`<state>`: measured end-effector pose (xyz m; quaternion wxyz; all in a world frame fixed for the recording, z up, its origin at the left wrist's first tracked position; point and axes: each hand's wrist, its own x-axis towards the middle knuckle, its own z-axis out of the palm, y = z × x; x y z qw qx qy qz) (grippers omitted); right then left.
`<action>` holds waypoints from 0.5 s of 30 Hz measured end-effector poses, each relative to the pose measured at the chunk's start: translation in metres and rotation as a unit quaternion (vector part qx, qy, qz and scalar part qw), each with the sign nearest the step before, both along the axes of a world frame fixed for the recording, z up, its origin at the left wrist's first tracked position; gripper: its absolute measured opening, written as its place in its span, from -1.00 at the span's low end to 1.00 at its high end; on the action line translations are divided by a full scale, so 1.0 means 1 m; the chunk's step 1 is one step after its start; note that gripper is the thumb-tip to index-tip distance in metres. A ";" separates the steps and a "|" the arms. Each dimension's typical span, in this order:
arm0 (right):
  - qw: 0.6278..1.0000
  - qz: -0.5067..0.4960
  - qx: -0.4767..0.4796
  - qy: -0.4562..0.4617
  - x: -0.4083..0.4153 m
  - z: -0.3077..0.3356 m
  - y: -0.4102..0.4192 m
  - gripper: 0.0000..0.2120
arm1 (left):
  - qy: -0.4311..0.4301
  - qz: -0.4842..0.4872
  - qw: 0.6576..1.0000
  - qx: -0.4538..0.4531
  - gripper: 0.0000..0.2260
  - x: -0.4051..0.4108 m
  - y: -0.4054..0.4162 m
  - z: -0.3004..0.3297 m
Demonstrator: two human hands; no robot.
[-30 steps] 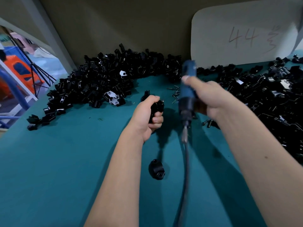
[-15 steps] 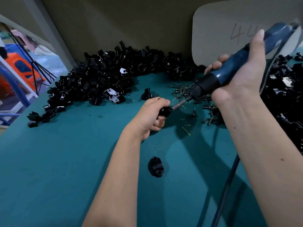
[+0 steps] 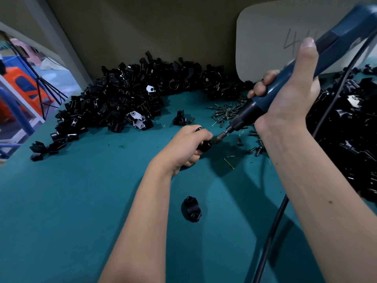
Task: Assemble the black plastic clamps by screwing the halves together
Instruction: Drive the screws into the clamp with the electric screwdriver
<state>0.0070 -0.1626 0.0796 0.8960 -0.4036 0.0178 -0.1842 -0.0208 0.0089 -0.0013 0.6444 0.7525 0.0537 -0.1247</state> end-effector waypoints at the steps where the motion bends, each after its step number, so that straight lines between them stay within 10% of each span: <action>1: 1.000 0.001 0.003 0.002 0.000 -0.001 0.000 -0.68 | 0.000 -0.003 1.000 -0.001 -0.79 0.000 0.000 0.000; 15: 0.999 0.002 0.027 -0.017 0.003 -0.008 0.001 -0.67 | 0.005 -0.013 1.000 -0.015 -0.80 -0.001 -0.001 0.001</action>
